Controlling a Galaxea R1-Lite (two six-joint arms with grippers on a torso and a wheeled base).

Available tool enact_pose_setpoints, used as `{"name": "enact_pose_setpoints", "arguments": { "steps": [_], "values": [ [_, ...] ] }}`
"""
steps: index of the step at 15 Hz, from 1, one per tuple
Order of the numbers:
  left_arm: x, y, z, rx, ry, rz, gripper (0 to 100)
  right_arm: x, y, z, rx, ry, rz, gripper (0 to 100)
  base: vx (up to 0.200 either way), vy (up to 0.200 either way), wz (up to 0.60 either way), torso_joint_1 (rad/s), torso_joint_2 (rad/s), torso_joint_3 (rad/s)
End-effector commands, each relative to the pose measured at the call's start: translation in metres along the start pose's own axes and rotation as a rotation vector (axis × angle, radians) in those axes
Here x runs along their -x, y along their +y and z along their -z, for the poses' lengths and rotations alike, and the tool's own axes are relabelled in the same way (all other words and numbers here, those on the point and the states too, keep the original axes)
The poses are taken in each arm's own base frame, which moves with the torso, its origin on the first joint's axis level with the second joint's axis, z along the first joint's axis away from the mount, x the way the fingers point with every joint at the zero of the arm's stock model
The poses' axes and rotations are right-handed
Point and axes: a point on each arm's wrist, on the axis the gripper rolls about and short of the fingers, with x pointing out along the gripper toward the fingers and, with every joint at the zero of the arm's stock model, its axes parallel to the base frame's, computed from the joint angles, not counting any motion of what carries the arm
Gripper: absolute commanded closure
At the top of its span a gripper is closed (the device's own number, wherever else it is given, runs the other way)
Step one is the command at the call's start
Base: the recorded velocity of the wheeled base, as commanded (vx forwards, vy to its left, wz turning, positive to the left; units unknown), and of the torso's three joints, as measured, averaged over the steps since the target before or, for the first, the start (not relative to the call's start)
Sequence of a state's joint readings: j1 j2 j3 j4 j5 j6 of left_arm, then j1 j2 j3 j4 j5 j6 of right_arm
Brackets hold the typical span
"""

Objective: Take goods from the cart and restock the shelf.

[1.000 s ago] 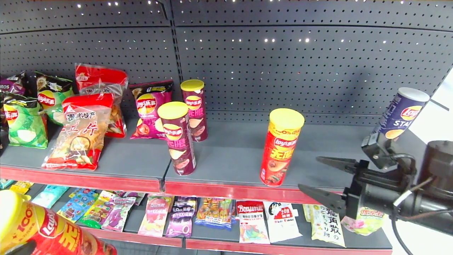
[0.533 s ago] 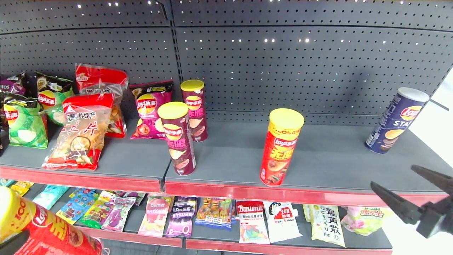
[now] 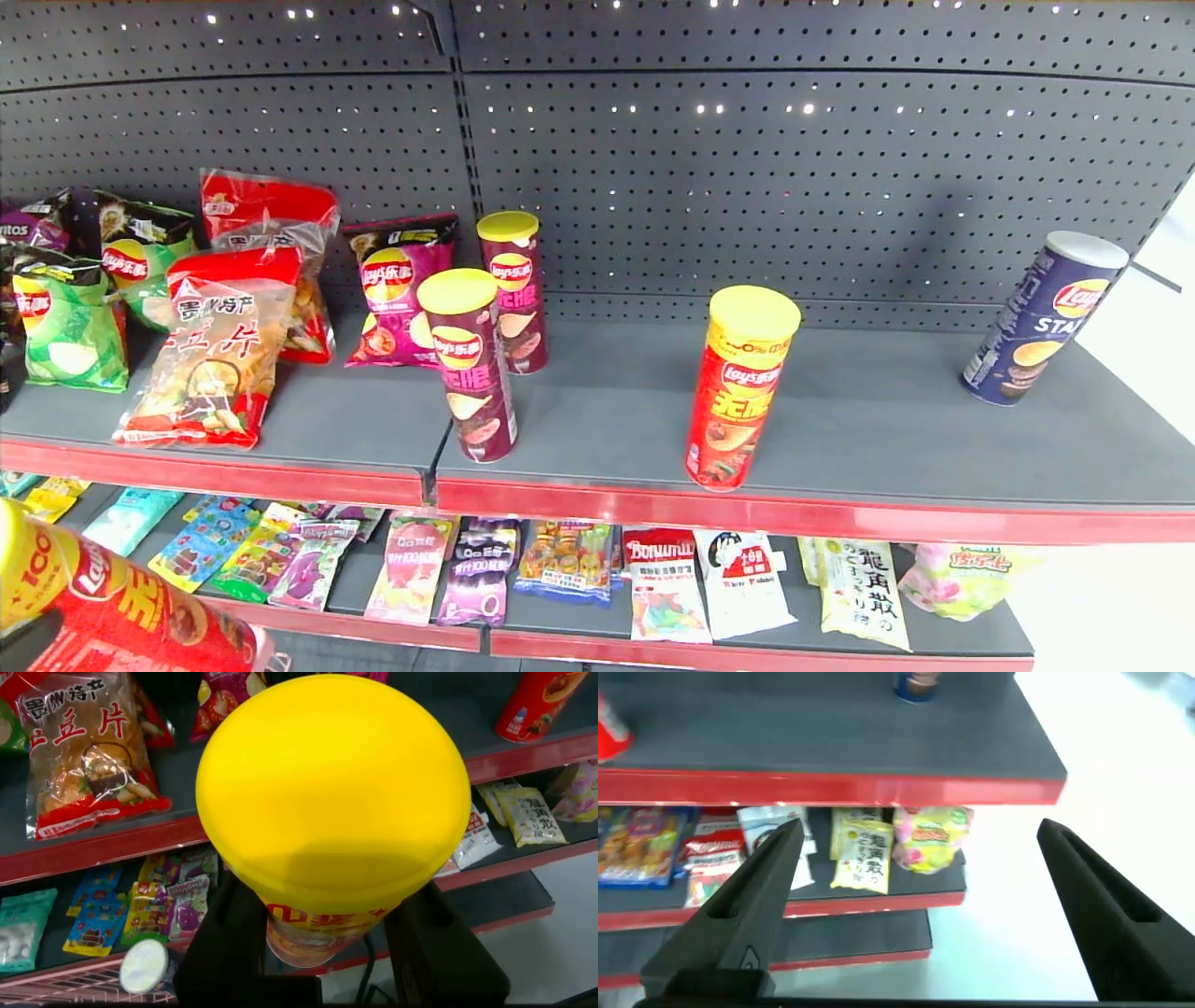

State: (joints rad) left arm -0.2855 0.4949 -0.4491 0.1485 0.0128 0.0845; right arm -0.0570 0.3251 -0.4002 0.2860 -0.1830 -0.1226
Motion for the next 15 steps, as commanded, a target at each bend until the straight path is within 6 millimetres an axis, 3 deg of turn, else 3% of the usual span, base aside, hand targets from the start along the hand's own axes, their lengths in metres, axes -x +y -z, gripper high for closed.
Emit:
{"name": "enact_pose_setpoints", "arguments": {
  "steps": [1, 6, 8, 11, 15],
  "values": [
    [0.001, 0.000, 0.000, 0.000, -0.007, 0.000, 100, 0.017, 0.004, 0.031, -0.025, -0.080, 0.068, 0, 0.000, 0.000, 0.00, 0.000, 0.00, 0.000],
    [0.003, 0.000, 0.002, 0.000, -0.013, 0.001, 100, 0.003, 0.013, 0.060, -0.014, -0.052, -0.088, 0, 0.000, 0.000, 0.00, 0.000, 0.00, 0.000],
    [0.004, 0.000, 0.002, 0.002, -0.015, 0.001, 100, -0.007, 0.016, 0.072, -0.001, -0.062, -0.098, 0, 0.200, 0.000, 0.00, 0.002, 0.00, 0.002],
    [0.005, 0.000, 0.002, -0.001, -0.016, 0.000, 100, -0.011, 0.018, 0.073, 0.004, -0.124, -0.153, 0, 0.200, 0.000, 0.00, -0.005, -0.01, 0.005],
    [0.010, 0.000, 0.004, -0.001, -0.040, 0.006, 100, -0.011, 0.018, 0.073, 0.006, -0.125, -0.155, 0, 0.000, 0.000, 0.00, 0.000, 0.00, 0.000]
  ]
}}
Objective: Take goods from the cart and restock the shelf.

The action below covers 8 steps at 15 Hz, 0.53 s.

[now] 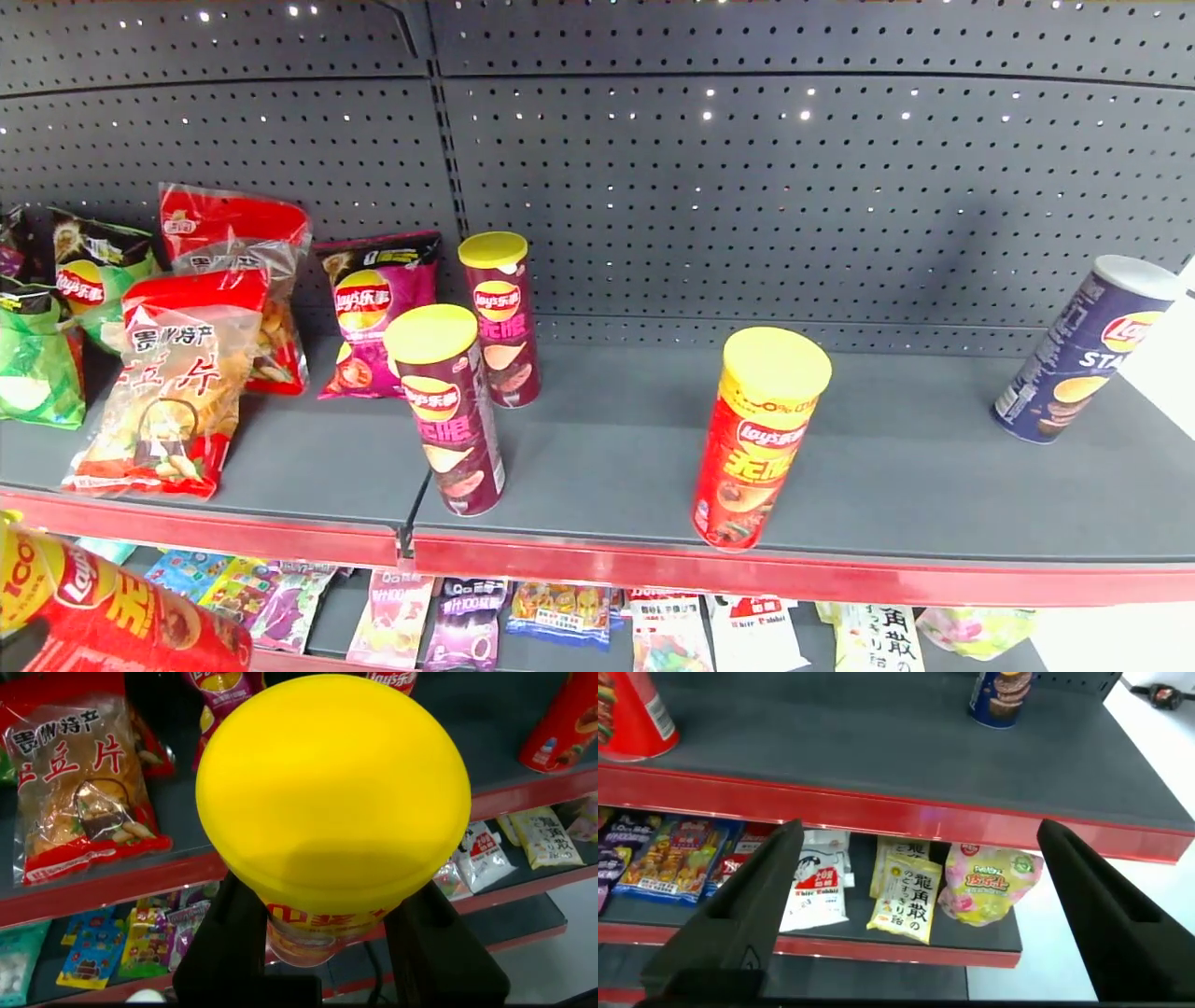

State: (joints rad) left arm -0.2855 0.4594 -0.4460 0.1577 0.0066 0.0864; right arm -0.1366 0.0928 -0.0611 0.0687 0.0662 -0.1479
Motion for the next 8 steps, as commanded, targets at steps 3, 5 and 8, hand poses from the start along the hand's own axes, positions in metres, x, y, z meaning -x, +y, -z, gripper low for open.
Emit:
{"name": "enact_pose_setpoints", "arguments": {
  "steps": [3, 5, 8],
  "values": [
    [0.010, -0.002, 0.005, -0.002, -0.046, 0.058, 100, -0.001, 0.000, 0.000, 0.000, 0.007, -0.002, 0, 0.000, 0.000, 0.00, 0.000, 0.00, 0.000],
    [0.013, -0.003, 0.003, -0.003, -0.070, 0.103, 100, -0.001, 0.000, 0.000, 0.000, 0.007, -0.002, 0, 0.000, 0.000, 0.00, 0.000, 0.00, 0.000],
    [0.018, -0.006, 0.002, 0.000, -0.106, 0.259, 100, -0.002, 0.000, 0.002, 0.024, 0.003, -0.004, 0, 0.000, 0.000, -0.40, 0.002, 0.00, 0.000]
  ]
}}
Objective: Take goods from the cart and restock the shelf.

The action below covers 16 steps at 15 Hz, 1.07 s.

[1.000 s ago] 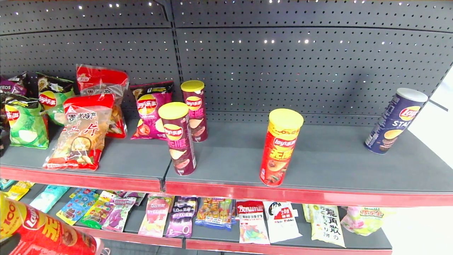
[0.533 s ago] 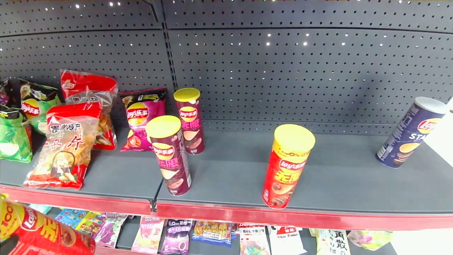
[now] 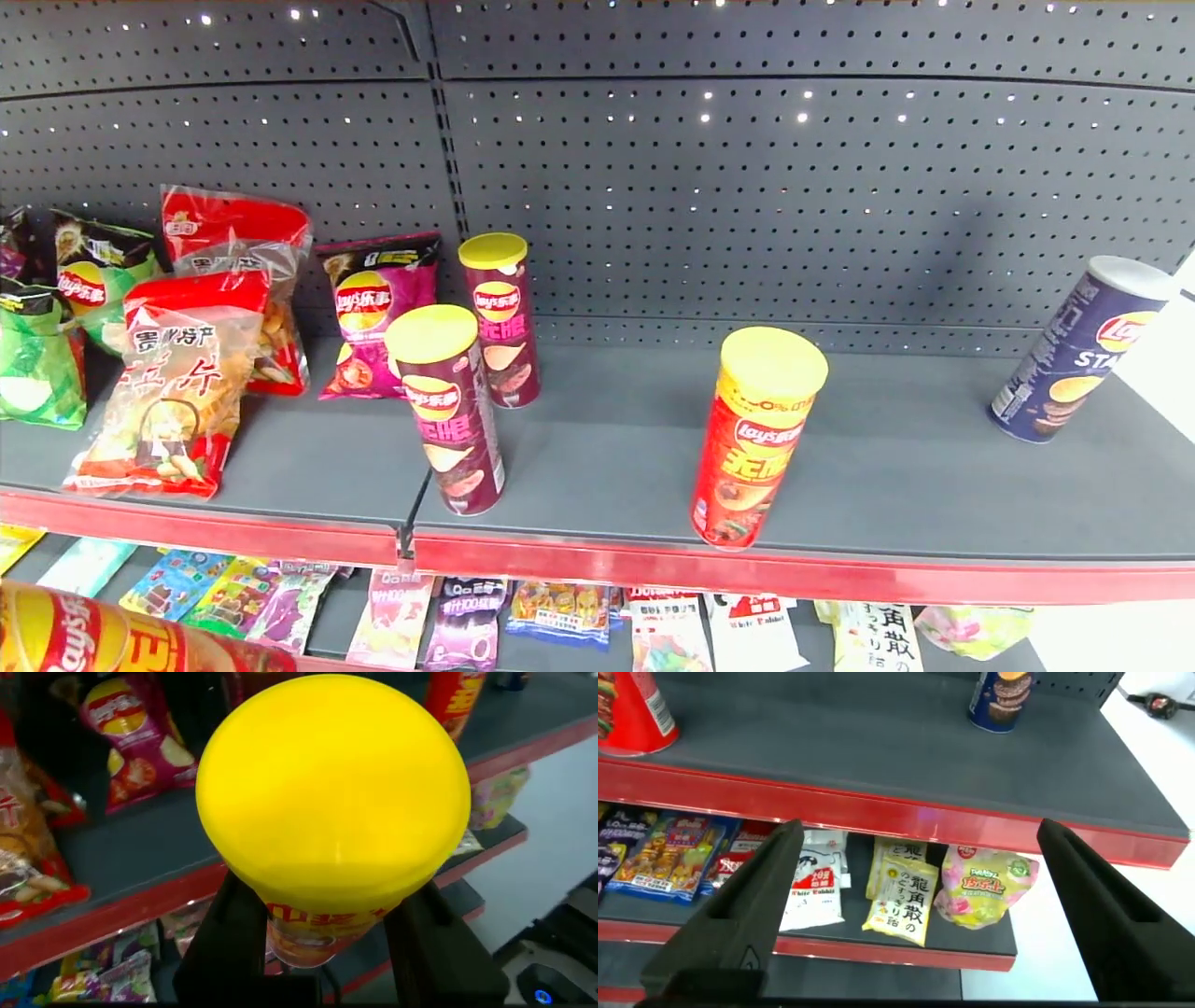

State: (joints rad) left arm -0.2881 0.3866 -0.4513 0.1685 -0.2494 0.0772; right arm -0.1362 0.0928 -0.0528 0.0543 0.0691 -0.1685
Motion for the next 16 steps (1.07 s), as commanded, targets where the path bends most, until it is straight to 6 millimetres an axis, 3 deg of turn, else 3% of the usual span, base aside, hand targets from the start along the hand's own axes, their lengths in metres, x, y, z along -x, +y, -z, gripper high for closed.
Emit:
{"name": "enact_pose_setpoints", "arguments": {
  "steps": [1, 6, 16],
  "values": [
    [0.003, -0.002, 0.000, -0.002, -0.018, 0.033, 100, -0.001, 0.000, 0.001, 0.007, 0.008, -0.006, 0, 0.000, 0.000, -0.60, 0.002, 0.00, 0.007],
    [0.001, -0.001, 0.000, 0.001, -0.009, 0.040, 100, -0.001, 0.000, 0.001, 0.003, 0.006, -0.007, 0, 0.000, 0.000, -0.60, 0.002, 0.00, 0.003],
    [-0.011, 0.003, -0.011, 0.041, 0.026, 0.039, 100, -0.004, 0.001, 0.003, -0.080, -0.053, -0.027, 0, 0.000, 0.000, 0.00, 0.000, 0.00, 0.000]
  ]
}}
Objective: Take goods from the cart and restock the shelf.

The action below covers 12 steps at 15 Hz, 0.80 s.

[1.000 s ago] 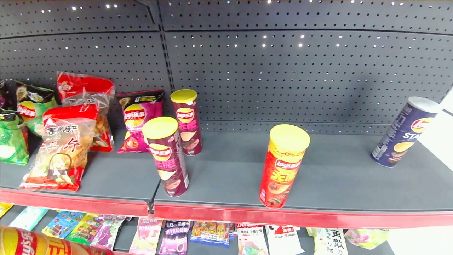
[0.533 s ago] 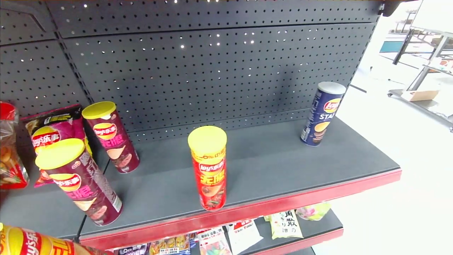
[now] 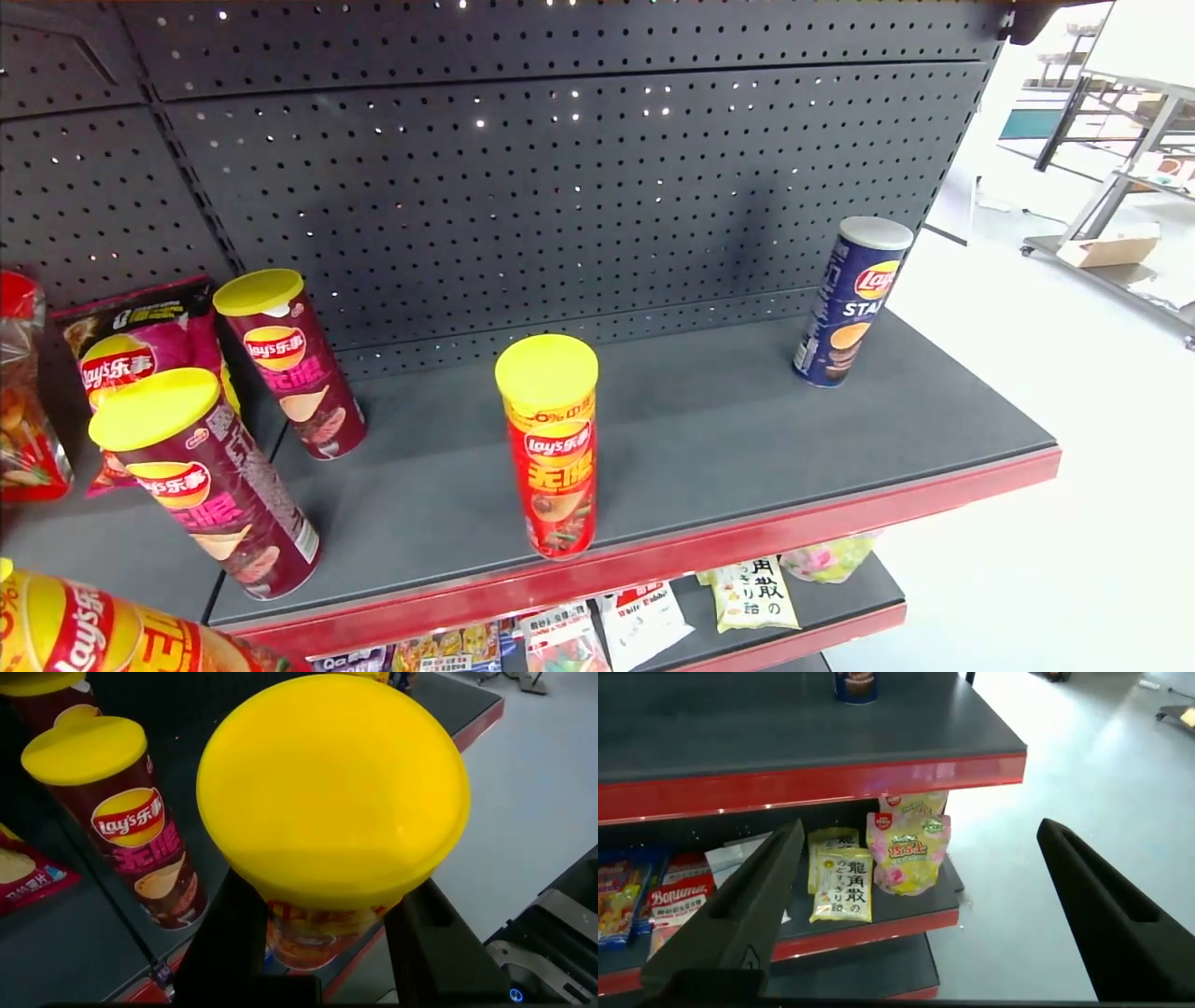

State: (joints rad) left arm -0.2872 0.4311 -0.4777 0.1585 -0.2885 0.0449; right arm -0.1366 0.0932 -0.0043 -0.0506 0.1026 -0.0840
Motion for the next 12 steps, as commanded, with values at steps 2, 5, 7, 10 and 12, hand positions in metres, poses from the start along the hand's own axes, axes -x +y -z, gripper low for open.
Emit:
{"name": "enact_pose_setpoints", "arguments": {
  "steps": [2, 5, 7, 10, 12],
  "values": [
    [-0.011, 0.003, -0.005, 0.011, 0.027, 0.001, 100, -0.001, 0.000, 0.006, -0.037, 0.057, 0.025, 0, 0.000, 0.000, 0.00, 0.000, 0.00, 0.000],
    [-0.020, 0.006, -0.007, 0.025, 0.047, 0.000, 100, 0.000, -0.001, 0.007, -0.092, 0.063, 0.052, 0, 0.000, 0.000, 0.00, 0.000, 0.00, 0.000],
    [-0.027, 0.008, -0.008, 0.036, 0.078, 0.003, 100, 0.000, -0.001, 0.007, -0.095, 0.063, 0.054, 0, 0.000, 0.000, 0.00, 0.000, 0.00, 0.000],
    [-0.042, 0.014, -0.015, 0.035, 0.069, -0.006, 100, 0.000, -0.001, 0.007, -0.095, 0.063, 0.054, 0, 0.000, 0.000, 0.00, 0.000, 0.00, 0.000],
    [-0.056, 0.018, -0.018, 0.038, 0.077, -0.010, 100, 0.000, -0.001, 0.007, -0.095, 0.063, 0.054, 0, 0.000, 0.000, 0.00, 0.000, 0.00, 0.000]
  ]
}}
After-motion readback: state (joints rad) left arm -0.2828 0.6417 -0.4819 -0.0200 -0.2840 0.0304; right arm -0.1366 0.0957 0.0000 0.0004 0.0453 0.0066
